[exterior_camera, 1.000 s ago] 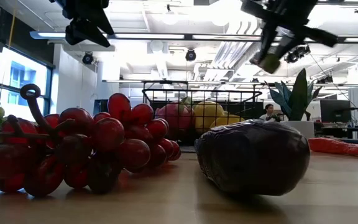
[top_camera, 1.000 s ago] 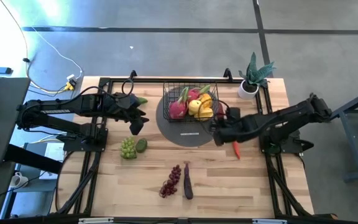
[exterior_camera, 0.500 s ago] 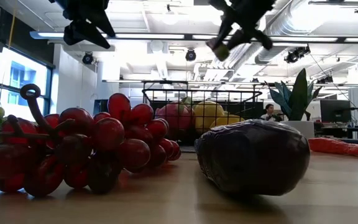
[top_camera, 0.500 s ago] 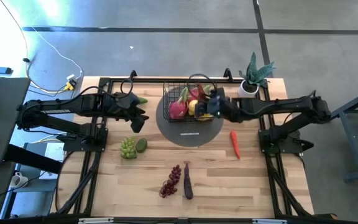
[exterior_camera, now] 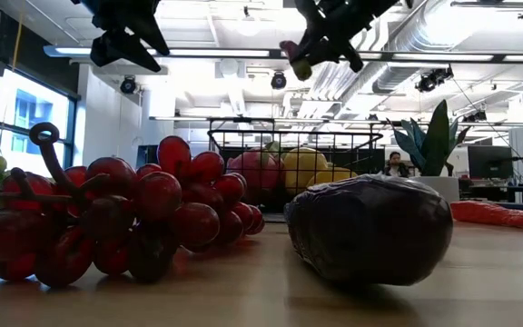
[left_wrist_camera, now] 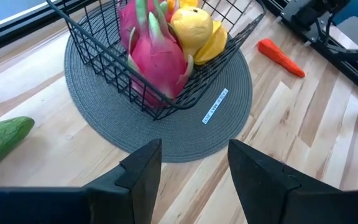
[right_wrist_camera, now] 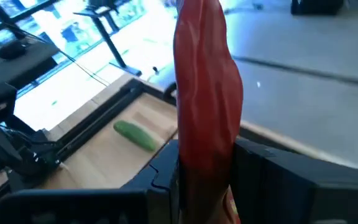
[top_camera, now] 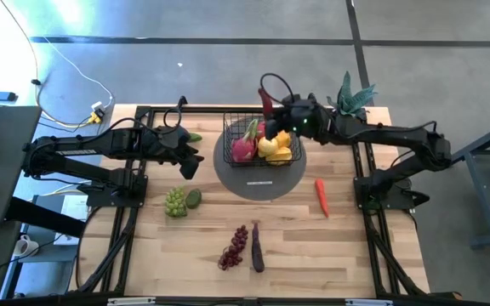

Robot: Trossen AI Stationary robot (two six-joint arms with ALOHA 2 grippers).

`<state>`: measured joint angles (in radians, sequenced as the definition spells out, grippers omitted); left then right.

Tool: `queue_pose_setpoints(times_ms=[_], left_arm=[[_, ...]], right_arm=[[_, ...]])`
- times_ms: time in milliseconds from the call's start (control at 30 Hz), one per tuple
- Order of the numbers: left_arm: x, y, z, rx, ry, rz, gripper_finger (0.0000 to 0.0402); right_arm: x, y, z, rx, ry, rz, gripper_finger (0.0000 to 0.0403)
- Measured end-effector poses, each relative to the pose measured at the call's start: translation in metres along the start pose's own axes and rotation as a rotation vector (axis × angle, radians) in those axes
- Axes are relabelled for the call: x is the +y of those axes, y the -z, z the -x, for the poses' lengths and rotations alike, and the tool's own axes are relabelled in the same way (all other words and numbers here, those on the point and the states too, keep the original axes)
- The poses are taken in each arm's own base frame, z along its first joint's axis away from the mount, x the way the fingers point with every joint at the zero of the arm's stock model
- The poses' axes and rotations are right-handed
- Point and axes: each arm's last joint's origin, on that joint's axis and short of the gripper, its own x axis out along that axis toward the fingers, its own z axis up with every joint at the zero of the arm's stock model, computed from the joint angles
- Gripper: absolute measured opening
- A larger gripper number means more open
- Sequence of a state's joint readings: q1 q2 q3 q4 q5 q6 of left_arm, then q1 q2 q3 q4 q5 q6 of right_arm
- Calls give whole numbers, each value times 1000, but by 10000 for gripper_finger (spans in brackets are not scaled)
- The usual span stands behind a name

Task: Build produce basket
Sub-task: Put the chili pepper into the wire basket

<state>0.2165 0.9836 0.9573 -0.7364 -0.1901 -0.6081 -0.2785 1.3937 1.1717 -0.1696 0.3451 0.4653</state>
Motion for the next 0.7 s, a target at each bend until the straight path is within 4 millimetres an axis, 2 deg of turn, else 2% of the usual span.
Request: queue_pose_setpoints(times_ms=[333,500,700], left_arm=[[0,0,0,-5,-7,10,174],[0,0,0,-5,-7,6,174],[1,0,0,-15,-21,3,174]], right_arm=[[-19,-15,-8,-29,-62,250,73],[-20,-24,-9,-98,-149,375,73],[-15,-40,-6,-252,-280,420,73]])
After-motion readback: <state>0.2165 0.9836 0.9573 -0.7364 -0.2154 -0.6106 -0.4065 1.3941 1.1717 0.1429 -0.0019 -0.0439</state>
